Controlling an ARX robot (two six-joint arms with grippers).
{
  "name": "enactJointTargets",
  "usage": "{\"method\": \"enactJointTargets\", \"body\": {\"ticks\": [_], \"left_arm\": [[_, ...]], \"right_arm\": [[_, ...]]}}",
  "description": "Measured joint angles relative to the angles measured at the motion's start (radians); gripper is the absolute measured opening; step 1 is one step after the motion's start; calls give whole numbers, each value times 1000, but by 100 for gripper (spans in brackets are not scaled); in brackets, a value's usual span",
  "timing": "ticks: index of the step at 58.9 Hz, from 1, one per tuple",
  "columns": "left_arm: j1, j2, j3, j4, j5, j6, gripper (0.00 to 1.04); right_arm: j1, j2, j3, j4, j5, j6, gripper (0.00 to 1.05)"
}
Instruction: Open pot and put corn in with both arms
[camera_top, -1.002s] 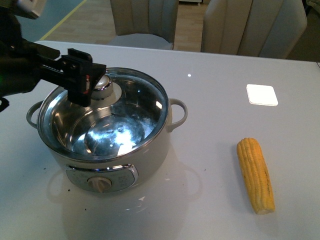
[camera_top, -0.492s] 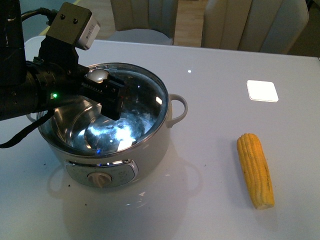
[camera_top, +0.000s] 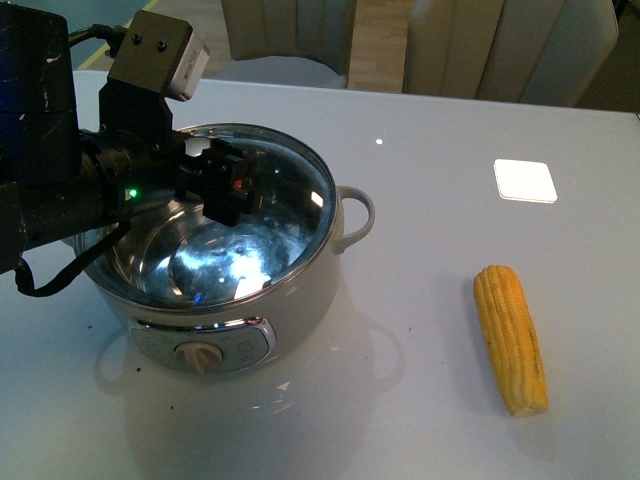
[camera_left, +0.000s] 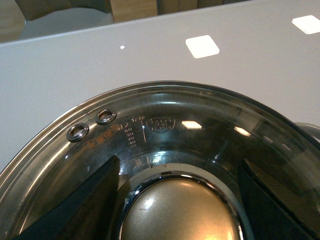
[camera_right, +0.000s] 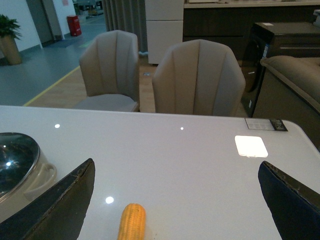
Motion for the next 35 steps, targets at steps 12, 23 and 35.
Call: {"method": "enactJointTargets", "body": {"ticks": [12, 23, 35], "left_arm": [[-2, 1, -3, 23, -32, -25, 43], [-3, 1, -3, 24, -43, -26, 43], [-2, -13, -3, 19, -51, -26, 43]], "right_arm": [[0, 0, 0, 0, 0, 0, 96], [0, 0, 0, 0, 0, 0, 96], [0, 0, 0, 0, 0, 0, 96]]}}
